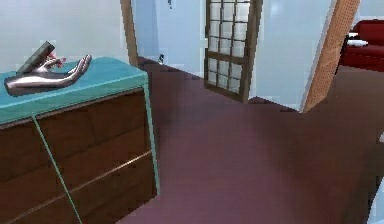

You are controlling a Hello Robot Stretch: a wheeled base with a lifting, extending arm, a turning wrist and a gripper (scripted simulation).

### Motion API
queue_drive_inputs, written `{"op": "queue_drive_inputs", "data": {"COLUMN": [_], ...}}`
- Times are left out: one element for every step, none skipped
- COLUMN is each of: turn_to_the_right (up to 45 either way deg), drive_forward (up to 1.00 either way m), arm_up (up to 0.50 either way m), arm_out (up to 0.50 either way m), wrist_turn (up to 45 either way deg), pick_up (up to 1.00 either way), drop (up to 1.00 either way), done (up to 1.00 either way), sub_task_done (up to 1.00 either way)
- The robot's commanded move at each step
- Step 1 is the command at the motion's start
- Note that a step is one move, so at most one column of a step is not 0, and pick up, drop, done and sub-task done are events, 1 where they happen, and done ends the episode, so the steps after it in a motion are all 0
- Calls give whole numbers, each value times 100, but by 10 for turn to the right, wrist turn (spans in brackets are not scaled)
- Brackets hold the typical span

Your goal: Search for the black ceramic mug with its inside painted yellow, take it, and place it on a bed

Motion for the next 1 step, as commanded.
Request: {"op": "queue_drive_inputs", "data": {"turn_to_the_right": [90], "drive_forward": [0], "arm_up": [0], "arm_out": [0], "wrist_turn": [0], "pick_up": [0], "drop": [0], "done": [0], "sub_task_done": [0]}}
